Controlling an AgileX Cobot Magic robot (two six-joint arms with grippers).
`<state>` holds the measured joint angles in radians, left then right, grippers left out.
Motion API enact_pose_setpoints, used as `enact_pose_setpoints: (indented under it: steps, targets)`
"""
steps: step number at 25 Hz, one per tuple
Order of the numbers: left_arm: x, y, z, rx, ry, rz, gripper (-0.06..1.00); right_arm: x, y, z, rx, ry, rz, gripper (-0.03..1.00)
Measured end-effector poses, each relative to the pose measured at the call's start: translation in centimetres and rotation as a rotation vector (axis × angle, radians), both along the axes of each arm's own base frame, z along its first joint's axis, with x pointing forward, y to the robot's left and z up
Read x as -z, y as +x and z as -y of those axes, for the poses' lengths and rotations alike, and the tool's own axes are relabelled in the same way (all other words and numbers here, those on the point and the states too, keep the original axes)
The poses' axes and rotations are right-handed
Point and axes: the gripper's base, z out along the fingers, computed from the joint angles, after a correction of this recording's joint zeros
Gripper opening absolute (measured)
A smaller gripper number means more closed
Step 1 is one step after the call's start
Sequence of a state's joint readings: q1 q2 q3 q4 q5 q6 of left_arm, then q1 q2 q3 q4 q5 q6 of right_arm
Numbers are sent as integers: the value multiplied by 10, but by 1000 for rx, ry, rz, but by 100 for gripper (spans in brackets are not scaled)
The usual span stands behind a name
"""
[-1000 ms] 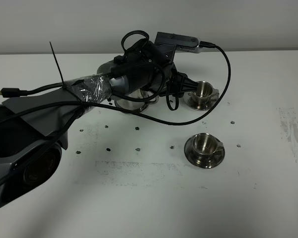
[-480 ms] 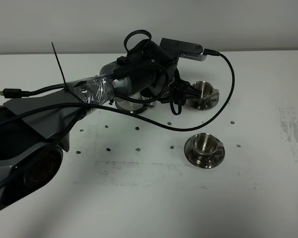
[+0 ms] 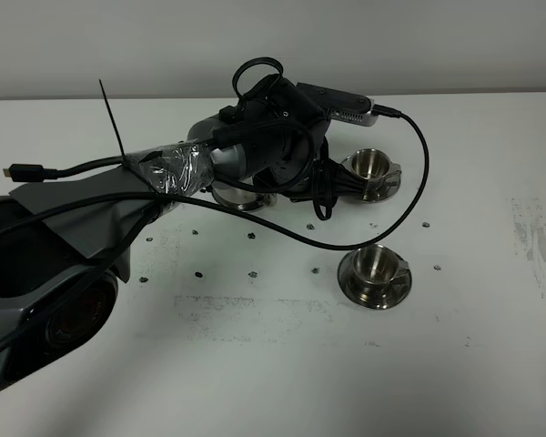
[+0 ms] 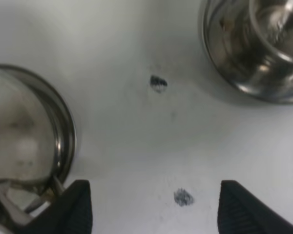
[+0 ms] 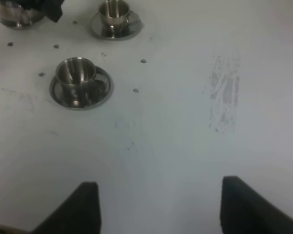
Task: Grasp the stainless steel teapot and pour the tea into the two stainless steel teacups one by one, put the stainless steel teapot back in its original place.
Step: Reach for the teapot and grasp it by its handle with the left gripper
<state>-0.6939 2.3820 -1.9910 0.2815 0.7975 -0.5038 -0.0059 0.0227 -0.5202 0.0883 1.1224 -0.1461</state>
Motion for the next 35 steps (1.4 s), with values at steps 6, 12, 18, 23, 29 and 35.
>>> enact_pose_setpoints:
  steps: [6,12,18,23,29,35]
  targets:
    - [1,-6,1,4,32,-33,56,0,0,0,0,0,0,54]
    - [0,-4,10,54,-54,-2,56,0,0,0,0,0,0,54]
    - [-2,-1,11,80,-55,34,56,0,0,0,0,0,0,54]
    - [-3,2,10,106,-22,79,56,0,0,0,0,0,0,54]
    - [-2,1,8,152,19,58,56,0,0,0,0,0,0,54]
    - [-1,-2,5,153,57,28,56,0,0,0,0,0,0,54]
